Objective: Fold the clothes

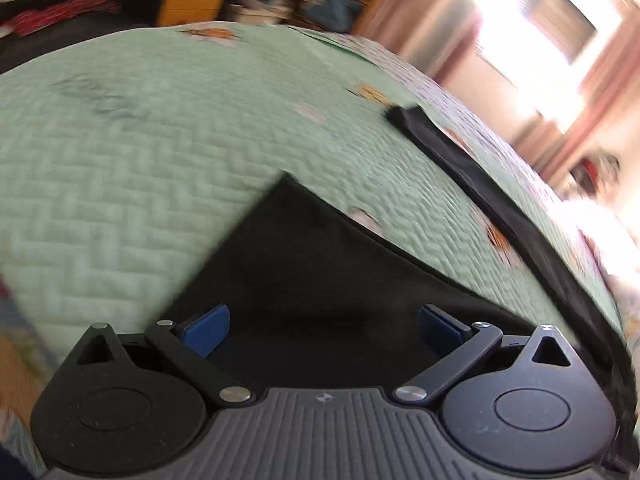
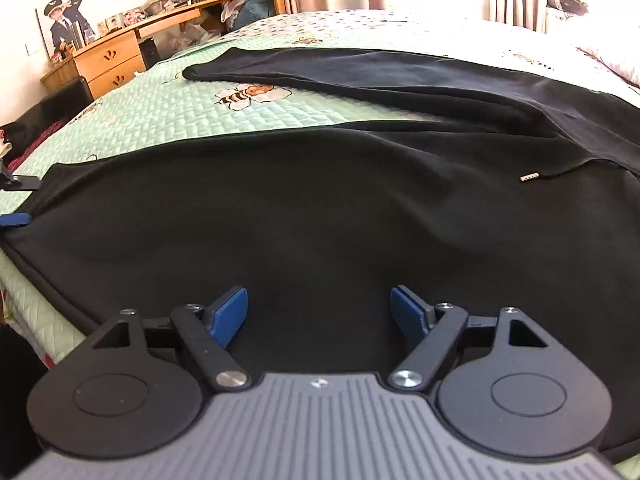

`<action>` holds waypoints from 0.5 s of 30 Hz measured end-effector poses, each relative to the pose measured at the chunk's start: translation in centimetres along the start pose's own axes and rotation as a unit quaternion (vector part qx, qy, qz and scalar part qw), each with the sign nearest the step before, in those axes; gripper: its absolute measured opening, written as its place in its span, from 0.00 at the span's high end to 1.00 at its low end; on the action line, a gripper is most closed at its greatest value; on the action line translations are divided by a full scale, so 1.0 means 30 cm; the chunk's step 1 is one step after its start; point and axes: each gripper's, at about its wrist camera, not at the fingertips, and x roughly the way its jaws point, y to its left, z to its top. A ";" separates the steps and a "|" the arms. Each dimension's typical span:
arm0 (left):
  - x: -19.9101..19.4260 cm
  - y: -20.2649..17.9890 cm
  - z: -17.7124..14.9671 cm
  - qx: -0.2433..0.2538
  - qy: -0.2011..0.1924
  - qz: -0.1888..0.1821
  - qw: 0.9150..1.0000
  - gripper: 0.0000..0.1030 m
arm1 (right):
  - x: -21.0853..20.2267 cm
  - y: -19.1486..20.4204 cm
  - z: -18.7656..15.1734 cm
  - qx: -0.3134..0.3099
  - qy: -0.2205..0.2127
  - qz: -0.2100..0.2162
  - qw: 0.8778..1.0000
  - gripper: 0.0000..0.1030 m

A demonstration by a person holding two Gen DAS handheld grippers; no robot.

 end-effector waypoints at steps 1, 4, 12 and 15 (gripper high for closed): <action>-0.012 0.006 0.002 -0.014 0.000 -0.008 1.000 0.02 | -0.017 -0.003 0.000 0.007 0.000 0.003 1.000 0.23; -0.039 -0.044 -0.005 -0.019 0.004 -0.052 0.998 0.01 | -0.089 -0.065 0.002 0.047 -0.026 0.015 0.998 0.23; 0.091 -0.313 -0.178 0.121 0.082 -0.038 0.988 0.01 | -0.209 -0.299 -0.084 0.133 -0.070 -0.063 0.987 0.22; 0.108 -0.369 -0.224 0.169 0.086 0.005 0.982 0.01 | -0.189 -0.356 -0.160 0.147 -0.043 -0.072 0.986 0.22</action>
